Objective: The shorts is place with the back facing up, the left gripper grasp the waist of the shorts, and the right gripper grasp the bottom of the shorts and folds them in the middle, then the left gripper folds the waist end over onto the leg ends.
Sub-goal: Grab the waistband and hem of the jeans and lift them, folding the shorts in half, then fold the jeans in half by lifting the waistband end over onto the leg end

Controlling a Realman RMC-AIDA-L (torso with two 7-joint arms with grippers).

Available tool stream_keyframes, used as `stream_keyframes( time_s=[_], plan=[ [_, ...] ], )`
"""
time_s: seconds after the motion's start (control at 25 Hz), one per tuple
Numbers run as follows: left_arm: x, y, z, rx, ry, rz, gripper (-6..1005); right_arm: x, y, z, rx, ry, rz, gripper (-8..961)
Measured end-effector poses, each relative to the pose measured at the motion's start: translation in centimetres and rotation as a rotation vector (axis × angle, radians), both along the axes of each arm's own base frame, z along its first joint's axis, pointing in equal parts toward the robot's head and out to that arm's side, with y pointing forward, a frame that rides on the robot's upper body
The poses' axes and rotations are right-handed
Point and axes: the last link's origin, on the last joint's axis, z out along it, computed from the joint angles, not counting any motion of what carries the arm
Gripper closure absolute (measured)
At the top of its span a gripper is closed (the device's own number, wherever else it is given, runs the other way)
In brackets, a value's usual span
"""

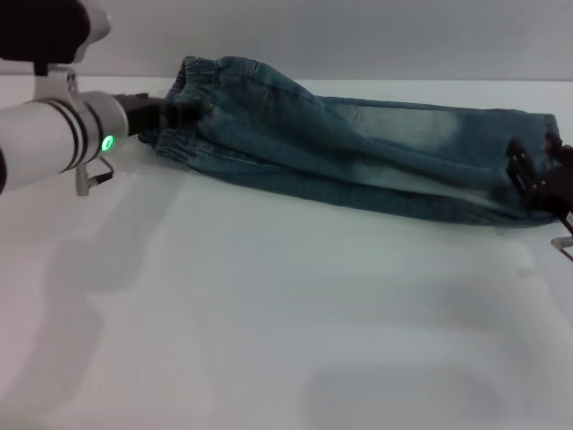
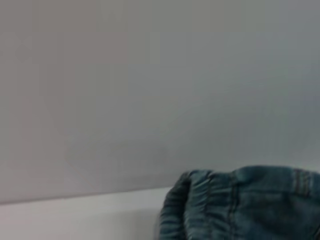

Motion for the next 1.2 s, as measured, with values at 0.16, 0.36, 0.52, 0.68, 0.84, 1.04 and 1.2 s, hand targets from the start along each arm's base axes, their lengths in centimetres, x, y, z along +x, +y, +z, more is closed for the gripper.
stream_keyframes(
  time_s=[0.16,0.36,0.52,0.68,0.84,1.04,1.2],
  plan=[
    [-1.1,-0.4,0.1,0.003,-0.002,0.029,185,-0.2,-0.6,-0.5,-0.014,0.007,0.014,529],
    [-2.0,-0.3,0.0,0.004,0.012,0.048,195,-0.6,-0.9,-1.0,-0.030,0.012,0.029,529],
    [-2.2,0.1,-0.2,0.001,0.026,0.053,203,-0.9,-1.1,-1.3,-0.039,0.018,0.037,529],
    [-2.4,0.4,-0.7,-0.007,0.038,0.061,211,-1.1,-1.3,-1.4,-0.044,0.022,0.044,529],
    [-2.8,0.7,-1.2,-0.013,0.055,0.071,218,-1.4,-1.4,-1.8,-0.056,0.022,0.052,529],
    [-2.8,0.8,-1.6,-0.025,0.058,0.077,228,-1.6,-1.4,-1.9,-0.058,0.024,0.057,529],
    [-2.7,0.7,-1.7,-0.030,0.057,0.079,236,-1.7,-1.4,-1.8,-0.056,0.024,0.061,529]
  ],
)
